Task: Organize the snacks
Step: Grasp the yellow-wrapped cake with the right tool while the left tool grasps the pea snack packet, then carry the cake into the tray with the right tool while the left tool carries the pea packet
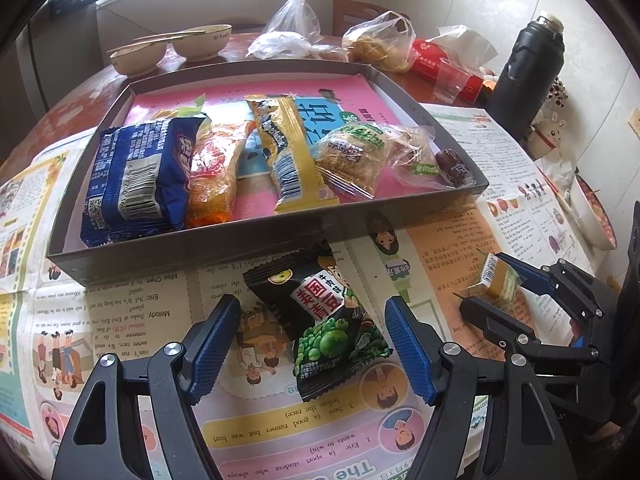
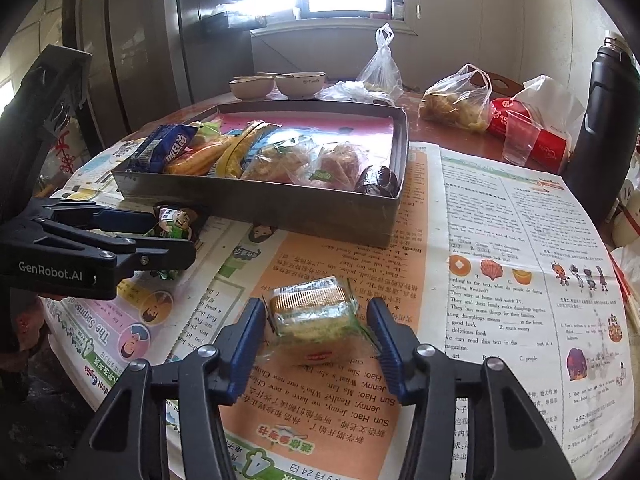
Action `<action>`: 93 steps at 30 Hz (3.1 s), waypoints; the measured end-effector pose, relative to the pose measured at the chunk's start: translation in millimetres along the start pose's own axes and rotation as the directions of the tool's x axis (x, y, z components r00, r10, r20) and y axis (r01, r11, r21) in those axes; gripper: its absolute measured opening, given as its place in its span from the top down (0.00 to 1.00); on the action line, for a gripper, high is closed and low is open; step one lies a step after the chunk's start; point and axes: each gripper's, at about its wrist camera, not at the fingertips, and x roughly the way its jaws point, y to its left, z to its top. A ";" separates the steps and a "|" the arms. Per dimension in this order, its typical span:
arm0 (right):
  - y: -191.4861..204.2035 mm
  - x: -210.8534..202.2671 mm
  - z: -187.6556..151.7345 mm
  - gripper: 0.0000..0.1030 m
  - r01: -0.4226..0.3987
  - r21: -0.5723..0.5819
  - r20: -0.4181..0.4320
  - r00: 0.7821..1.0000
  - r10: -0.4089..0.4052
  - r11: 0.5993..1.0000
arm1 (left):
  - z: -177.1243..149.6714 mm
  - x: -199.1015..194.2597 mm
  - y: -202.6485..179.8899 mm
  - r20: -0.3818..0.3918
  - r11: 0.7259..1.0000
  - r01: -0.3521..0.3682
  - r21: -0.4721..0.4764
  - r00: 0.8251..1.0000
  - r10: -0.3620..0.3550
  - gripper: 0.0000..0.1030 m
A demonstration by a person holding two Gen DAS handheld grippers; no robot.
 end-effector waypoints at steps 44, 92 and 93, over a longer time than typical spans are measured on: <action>11.7 -26.1 28.9 0.61 -0.055 0.062 0.112 0.993 0.048 0.997 | 1.9 -66.5 37.9 0.176 0.996 0.057 -0.075 0.984 -0.043 0.65; 3.2 22.6 90.3 0.61 -0.052 0.081 0.128 0.991 0.041 0.995 | 67.1 -9.2 27.6 0.172 0.999 0.014 -0.038 0.985 -0.008 0.65; 3.3 23.5 89.8 0.61 -0.051 0.081 0.125 0.991 0.041 0.995 | 67.7 -7.7 28.0 0.171 0.999 0.014 -0.039 0.985 -0.007 0.65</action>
